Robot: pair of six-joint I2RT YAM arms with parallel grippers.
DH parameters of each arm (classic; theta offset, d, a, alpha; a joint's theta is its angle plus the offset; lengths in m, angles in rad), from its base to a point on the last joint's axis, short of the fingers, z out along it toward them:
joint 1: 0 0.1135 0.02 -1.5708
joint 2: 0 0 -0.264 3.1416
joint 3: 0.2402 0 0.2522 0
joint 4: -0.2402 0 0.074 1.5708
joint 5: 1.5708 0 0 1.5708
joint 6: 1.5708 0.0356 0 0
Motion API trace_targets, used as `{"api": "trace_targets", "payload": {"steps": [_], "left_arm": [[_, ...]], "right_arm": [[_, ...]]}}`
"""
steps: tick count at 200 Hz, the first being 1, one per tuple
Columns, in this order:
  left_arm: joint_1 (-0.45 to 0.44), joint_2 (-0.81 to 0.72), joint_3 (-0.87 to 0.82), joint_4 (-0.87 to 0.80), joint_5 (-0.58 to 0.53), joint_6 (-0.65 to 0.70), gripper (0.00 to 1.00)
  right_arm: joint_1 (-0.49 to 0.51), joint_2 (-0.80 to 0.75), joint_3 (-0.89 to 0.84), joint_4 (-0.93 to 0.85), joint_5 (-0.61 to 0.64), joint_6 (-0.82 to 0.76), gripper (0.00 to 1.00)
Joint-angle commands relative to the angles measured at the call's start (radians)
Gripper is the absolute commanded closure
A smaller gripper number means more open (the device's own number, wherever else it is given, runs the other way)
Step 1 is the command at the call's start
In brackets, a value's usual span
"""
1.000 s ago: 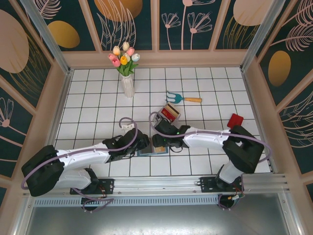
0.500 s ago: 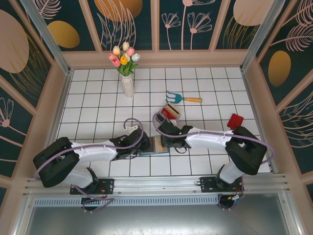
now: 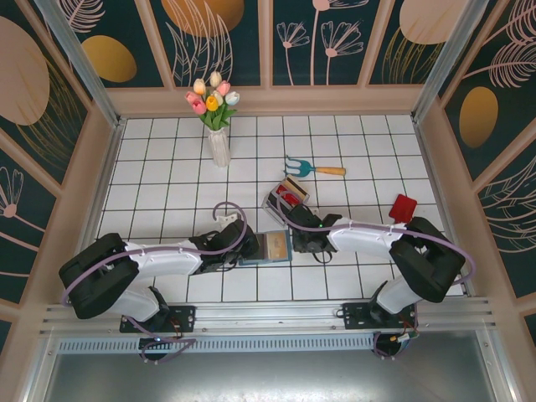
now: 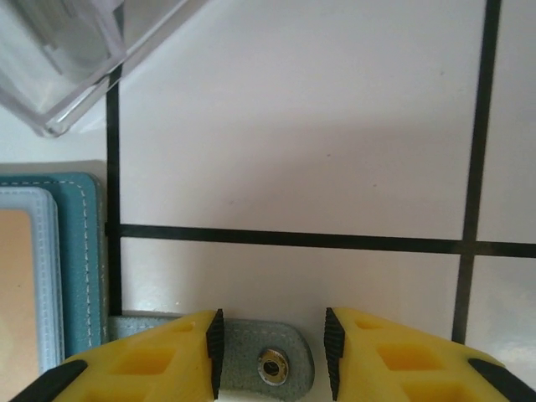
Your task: Put the credit cards into the card holder
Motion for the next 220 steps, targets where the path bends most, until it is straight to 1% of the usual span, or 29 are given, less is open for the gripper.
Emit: {"api": "trace_targets", "payload": {"steps": [1, 35, 51, 65, 86, 106, 122, 141, 164, 185, 207, 220], "left_arm": [[0.006, 0.034, -0.030, -0.069, 0.016, -0.011, 0.66], [0.005, 0.040, -0.030, -0.074, 0.011, -0.009, 0.66], [0.006, 0.042, -0.032, -0.070, 0.013, -0.011, 0.66], [0.005, 0.045, -0.027, -0.071, 0.015, -0.006, 0.66], [0.006, 0.045, -0.024, -0.073, 0.013, -0.003, 0.66], [0.006, 0.047, -0.019, -0.080, 0.010, -0.001, 0.66], [0.006, 0.047, -0.020, -0.078, 0.010, -0.005, 0.66], [0.006, 0.048, -0.016, -0.080, 0.011, -0.002, 0.66], [0.005, 0.039, 0.004, -0.076, 0.021, 0.023, 0.66], [0.006, 0.017, 0.039, -0.078, 0.028, 0.061, 0.64], [0.006, -0.014, 0.088, -0.099, 0.019, 0.090, 0.61], [0.009, -0.034, 0.111, -0.116, 0.004, 0.099, 0.58]], "right_arm": [[-0.012, 0.007, -0.013, -0.082, 0.056, 0.025, 0.62], [0.001, 0.005, -0.012, -0.114, 0.082, 0.004, 0.68], [0.019, 0.012, -0.006, -0.126, 0.116, -0.005, 0.68], [0.039, 0.019, 0.004, -0.146, 0.174, -0.017, 0.66], [0.072, 0.021, 0.020, -0.167, 0.272, -0.043, 0.65], [0.084, 0.014, 0.003, -0.174, 0.322, -0.048, 0.65], [0.070, 0.010, -0.008, -0.159, 0.286, -0.066, 0.67], [0.072, -0.010, -0.011, -0.158, 0.288, -0.052, 0.67], [0.055, -0.094, 0.010, -0.130, 0.259, -0.067, 0.66], [-0.012, -0.195, 0.036, -0.075, 0.161, -0.120, 0.63], [-0.129, -0.263, 0.068, -0.009, -0.043, -0.232, 0.61], [-0.163, -0.267, 0.103, 0.004, -0.111, -0.295, 0.61]]}}
